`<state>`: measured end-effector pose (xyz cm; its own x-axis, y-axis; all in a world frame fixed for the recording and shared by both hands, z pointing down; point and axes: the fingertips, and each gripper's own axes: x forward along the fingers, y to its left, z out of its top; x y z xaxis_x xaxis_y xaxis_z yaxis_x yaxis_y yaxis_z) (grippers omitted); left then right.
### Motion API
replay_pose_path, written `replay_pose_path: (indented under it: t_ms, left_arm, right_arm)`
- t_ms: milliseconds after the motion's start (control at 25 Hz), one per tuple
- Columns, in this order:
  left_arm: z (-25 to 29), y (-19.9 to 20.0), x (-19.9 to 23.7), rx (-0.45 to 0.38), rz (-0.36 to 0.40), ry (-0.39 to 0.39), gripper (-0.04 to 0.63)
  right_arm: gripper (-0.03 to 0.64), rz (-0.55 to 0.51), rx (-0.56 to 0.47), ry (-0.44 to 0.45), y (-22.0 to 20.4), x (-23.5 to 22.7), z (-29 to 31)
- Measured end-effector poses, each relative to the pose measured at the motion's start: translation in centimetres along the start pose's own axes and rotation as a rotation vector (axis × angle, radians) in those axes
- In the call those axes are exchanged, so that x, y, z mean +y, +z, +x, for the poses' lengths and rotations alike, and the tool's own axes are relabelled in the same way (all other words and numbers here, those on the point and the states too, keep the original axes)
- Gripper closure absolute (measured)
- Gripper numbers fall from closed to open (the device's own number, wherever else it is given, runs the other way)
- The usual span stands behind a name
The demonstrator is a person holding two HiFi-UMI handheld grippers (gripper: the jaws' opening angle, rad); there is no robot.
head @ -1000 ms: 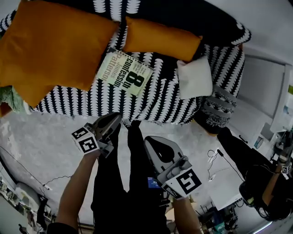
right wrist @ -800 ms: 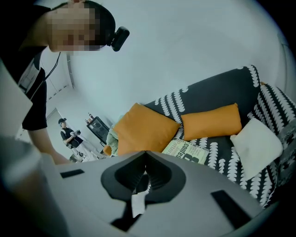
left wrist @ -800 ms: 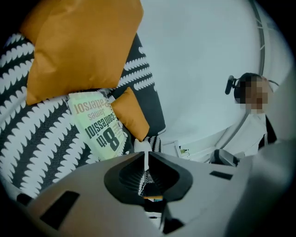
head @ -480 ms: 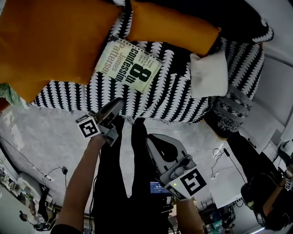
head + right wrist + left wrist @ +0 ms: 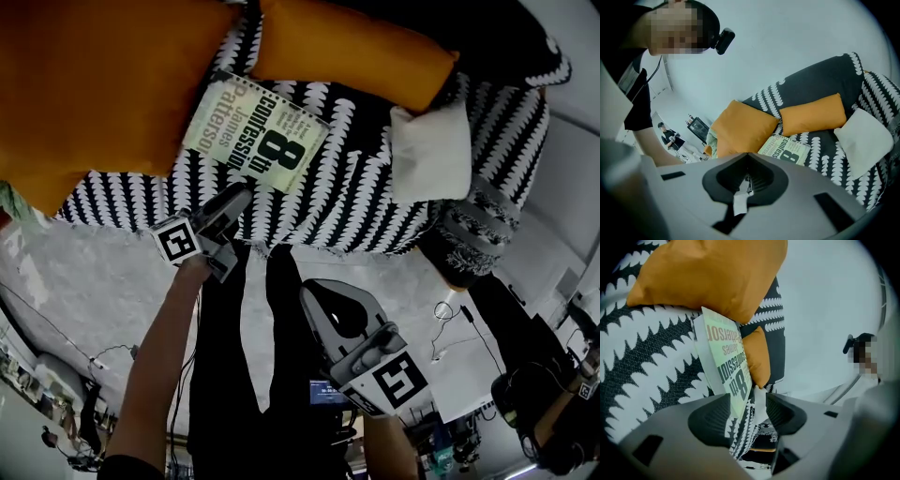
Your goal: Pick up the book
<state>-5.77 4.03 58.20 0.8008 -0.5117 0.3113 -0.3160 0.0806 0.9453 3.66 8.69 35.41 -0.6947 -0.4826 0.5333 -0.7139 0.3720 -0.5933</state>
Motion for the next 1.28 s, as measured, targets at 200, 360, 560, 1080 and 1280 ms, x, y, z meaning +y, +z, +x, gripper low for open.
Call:
replay_pose_path:
  t_ms: [200, 360, 560, 1080, 1280]
  left_arm:
    - [0.6, 0.5, 2.5, -0.029, -0.089, 0.021, 0.342]
    - [0.9, 0.9, 3.5, -0.06, -0.131, 0.03, 0.318]
    - [1.6, 1.5, 4.5, -0.108, -0.176, 0.018, 0.28]
    - [2.3, 3.0, 4.3, -0.209, -0.248, -0.039, 0.275]
    - [2.5, 3.1, 4.4, -0.222, -0.264, -0.048, 0.275]
  right_arm:
    - [0.6, 0.017, 0.019, -0.006, -0.3, -0.3, 1.2]
    - [0.6, 0.016, 0.035, 0.003, -0.8, -0.1, 1.5]
    - [0.6, 0.007, 0.034, 0.007, -1.6, -0.1, 1.9]
    - [0.6, 0.014, 0.025, 0.025, -1.0, 0.2, 2.4]
    - [0.6, 0.02, 0.034, 0.022, -1.2, 0.3, 2.3]
